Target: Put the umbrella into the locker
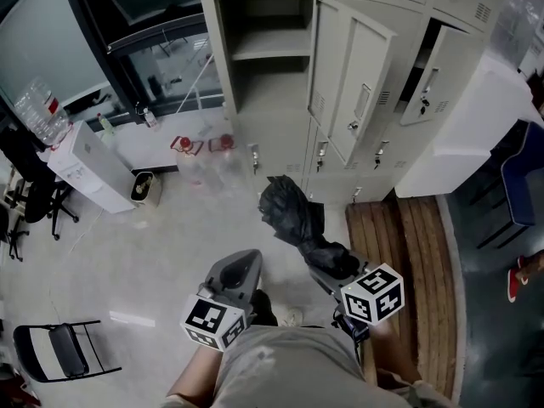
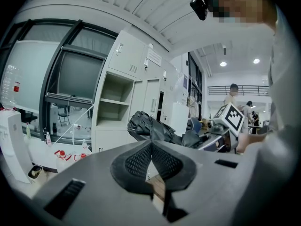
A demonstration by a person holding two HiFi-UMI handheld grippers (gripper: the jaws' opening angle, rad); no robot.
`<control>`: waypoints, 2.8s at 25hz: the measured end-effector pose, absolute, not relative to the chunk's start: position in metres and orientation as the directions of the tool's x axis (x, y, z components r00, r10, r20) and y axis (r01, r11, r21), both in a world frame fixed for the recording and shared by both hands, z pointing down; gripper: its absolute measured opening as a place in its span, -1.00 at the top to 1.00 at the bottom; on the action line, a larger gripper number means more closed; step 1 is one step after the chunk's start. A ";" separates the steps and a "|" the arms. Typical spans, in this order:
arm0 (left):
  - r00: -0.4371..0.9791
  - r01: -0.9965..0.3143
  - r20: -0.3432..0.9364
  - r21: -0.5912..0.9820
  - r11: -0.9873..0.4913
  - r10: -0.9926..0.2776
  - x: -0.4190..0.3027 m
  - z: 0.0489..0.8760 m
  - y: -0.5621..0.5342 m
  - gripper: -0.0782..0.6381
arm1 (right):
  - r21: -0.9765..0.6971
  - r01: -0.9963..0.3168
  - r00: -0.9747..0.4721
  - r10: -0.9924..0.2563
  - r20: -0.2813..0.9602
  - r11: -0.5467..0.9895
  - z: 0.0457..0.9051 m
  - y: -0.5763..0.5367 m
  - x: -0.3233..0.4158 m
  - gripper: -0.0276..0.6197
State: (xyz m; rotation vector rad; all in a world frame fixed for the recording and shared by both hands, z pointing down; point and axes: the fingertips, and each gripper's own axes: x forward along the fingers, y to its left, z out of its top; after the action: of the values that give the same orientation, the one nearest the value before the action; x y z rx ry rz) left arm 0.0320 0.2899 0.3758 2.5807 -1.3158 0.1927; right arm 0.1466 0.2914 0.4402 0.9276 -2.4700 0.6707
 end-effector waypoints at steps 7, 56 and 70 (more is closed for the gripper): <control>0.599 -0.801 0.216 0.158 -0.578 -0.771 0.027 0.381 0.259 0.74 | -0.280 -0.701 -0.682 -0.502 0.532 0.656 0.441 0.263 0.140 0.28; 0.740 -0.672 0.188 0.153 -0.725 -0.646 -0.092 0.376 -0.104 0.74 | -0.313 -0.847 -0.531 -0.645 0.550 0.430 0.445 -0.069 0.031 0.28; 0.760 -0.648 0.194 0.173 -0.741 -0.620 -0.087 0.385 -0.116 0.74 | -0.313 -0.865 -0.502 -0.657 0.562 0.393 0.445 -0.079 0.039 0.28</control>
State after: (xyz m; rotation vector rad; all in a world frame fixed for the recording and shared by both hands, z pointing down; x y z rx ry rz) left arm -0.0871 -0.1165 0.3854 2.7273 -0.9977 0.1805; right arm 0.0389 -0.0794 0.4455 1.3206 -2.3082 0.8297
